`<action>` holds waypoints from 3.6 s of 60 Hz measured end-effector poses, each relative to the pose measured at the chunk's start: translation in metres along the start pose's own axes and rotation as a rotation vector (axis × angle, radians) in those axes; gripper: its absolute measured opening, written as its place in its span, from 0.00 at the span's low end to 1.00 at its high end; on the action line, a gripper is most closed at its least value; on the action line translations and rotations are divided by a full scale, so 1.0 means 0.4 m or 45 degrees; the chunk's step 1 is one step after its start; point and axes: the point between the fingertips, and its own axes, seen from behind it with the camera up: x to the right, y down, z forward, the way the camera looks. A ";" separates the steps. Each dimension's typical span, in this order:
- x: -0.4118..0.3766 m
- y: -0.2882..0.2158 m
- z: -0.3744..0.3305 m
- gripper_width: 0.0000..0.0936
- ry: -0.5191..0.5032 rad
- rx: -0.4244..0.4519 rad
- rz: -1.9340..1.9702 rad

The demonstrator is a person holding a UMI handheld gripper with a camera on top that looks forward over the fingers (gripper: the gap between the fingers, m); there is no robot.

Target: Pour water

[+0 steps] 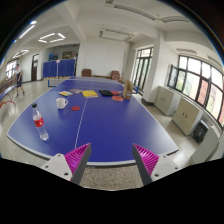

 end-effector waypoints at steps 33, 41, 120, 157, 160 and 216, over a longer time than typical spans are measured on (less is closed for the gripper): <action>-0.532 0.306 0.054 0.91 -0.045 -0.127 0.044; -0.775 0.262 0.140 0.91 -0.128 -0.094 0.120; -0.475 -0.695 0.870 0.38 0.573 0.405 -0.629; -1.060 -0.978 1.398 0.38 0.633 0.933 -2.713; -1.081 -0.963 1.404 0.38 0.621 0.972 -2.760; -0.930 -0.655 1.506 0.37 -0.432 0.292 -0.021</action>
